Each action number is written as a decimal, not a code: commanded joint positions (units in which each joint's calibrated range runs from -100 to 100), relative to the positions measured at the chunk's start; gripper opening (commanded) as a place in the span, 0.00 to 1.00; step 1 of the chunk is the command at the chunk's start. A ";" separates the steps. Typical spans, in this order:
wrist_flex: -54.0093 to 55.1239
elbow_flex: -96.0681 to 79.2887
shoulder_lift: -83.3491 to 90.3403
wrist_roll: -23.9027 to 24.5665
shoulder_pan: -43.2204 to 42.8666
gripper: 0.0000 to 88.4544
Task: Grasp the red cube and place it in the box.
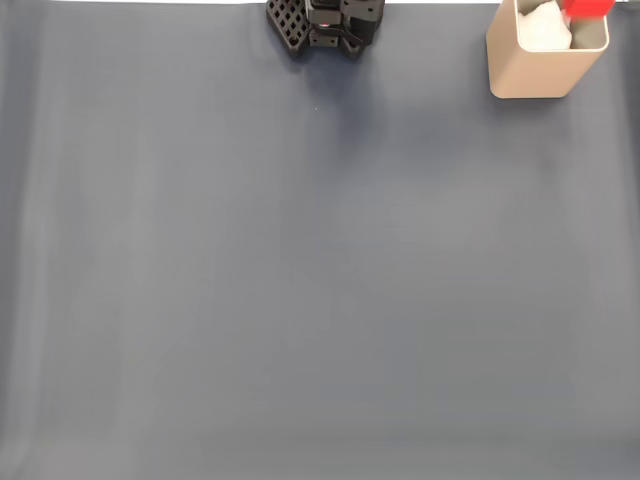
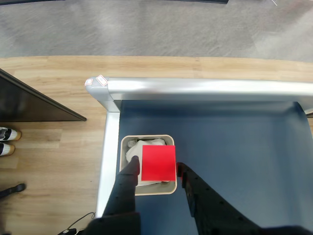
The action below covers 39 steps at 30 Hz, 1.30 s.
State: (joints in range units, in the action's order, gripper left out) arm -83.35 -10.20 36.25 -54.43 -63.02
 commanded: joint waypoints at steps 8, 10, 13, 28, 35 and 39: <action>1.57 0.72 0.66 -0.24 0.72 0.29; 1.57 0.72 0.66 -0.10 0.65 0.29; 1.65 0.63 0.66 0.10 0.51 0.29; 1.73 0.26 1.27 0.63 0.30 0.29; 2.14 -0.28 1.44 1.12 0.15 0.29; 2.55 -0.28 1.44 1.61 0.15 0.29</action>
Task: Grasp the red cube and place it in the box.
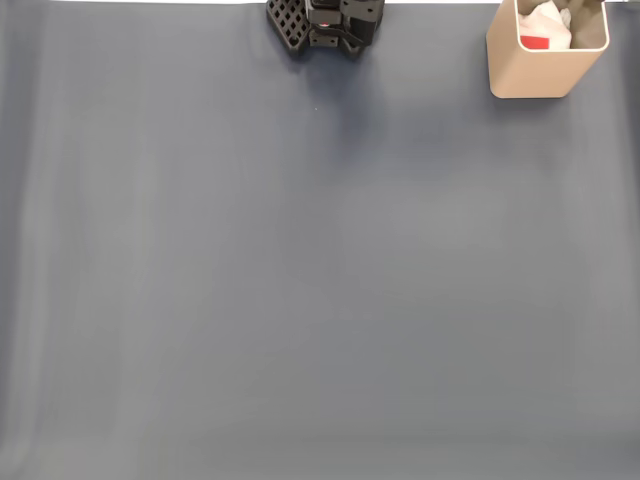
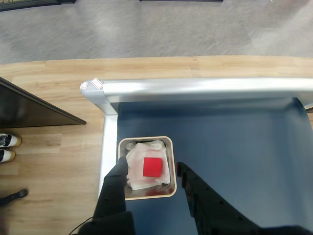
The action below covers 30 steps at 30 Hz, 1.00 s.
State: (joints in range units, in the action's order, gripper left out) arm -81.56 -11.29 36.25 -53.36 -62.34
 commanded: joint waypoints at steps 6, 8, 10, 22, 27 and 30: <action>0.76 0.81 1.44 0.44 -0.03 0.15; 0.76 0.81 1.62 0.59 0.12 0.04; 0.76 0.81 1.70 0.78 0.61 0.00; 4.70 -0.19 2.65 2.05 17.44 0.00; 9.05 -4.11 4.47 -0.05 29.72 0.00; 12.09 -7.76 5.86 -0.83 36.25 0.00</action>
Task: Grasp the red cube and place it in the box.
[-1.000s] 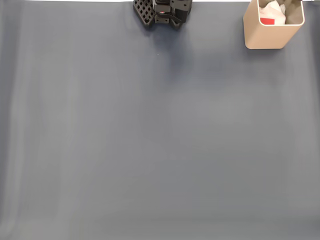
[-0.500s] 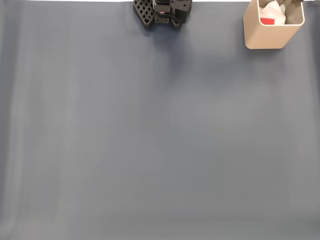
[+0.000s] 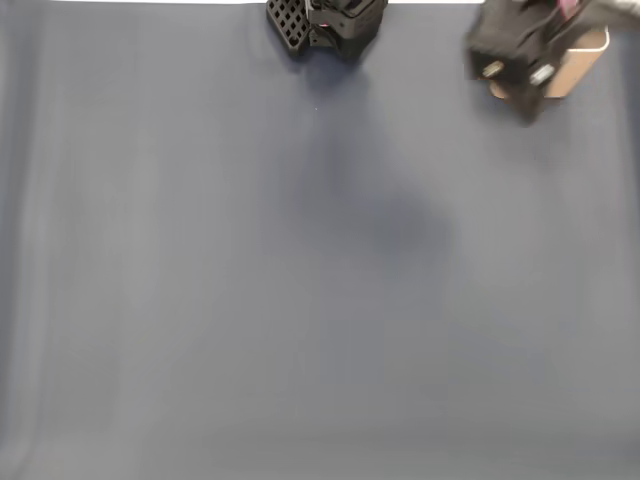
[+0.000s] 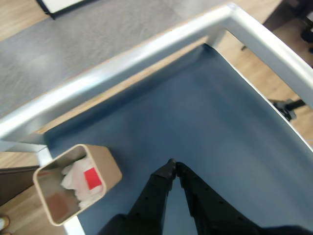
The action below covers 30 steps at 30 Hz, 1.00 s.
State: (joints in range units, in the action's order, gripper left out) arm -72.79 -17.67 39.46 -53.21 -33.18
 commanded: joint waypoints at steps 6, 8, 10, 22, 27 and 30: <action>8.98 -10.13 6.02 -0.63 18.24 0.00; 11.03 -14.05 7.41 -0.63 21.43 0.00; 13.08 -17.88 8.96 -0.54 24.13 0.00; 18.66 -37.85 21.77 1.37 32.08 0.00; 20.96 -45.78 27.66 2.00 33.64 0.00; 22.77 -51.06 31.03 2.05 34.64 0.00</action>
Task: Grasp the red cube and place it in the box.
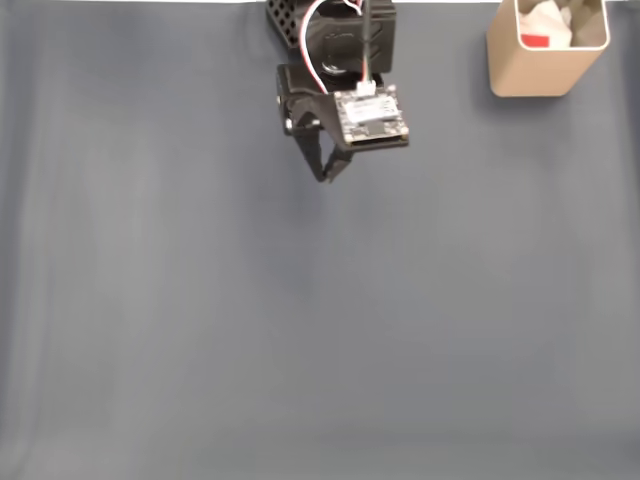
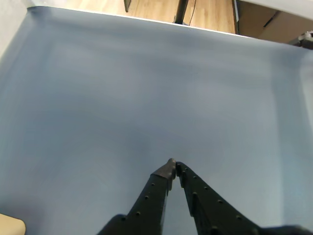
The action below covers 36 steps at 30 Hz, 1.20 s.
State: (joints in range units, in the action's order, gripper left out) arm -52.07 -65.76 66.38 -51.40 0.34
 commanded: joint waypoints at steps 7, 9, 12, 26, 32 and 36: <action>2.87 -16.19 14.75 1.12 1.47 0.00; 2.87 -18.93 17.26 1.37 1.76 0.00; 2.95 -22.85 20.89 2.15 1.83 0.00; -0.08 -34.06 32.06 4.35 1.69 0.00; -5.17 -34.06 33.53 4.98 1.19 0.00; -8.21 -34.06 33.53 4.93 1.19 0.00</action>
State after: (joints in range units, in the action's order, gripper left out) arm -57.76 -99.27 99.38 -46.62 1.47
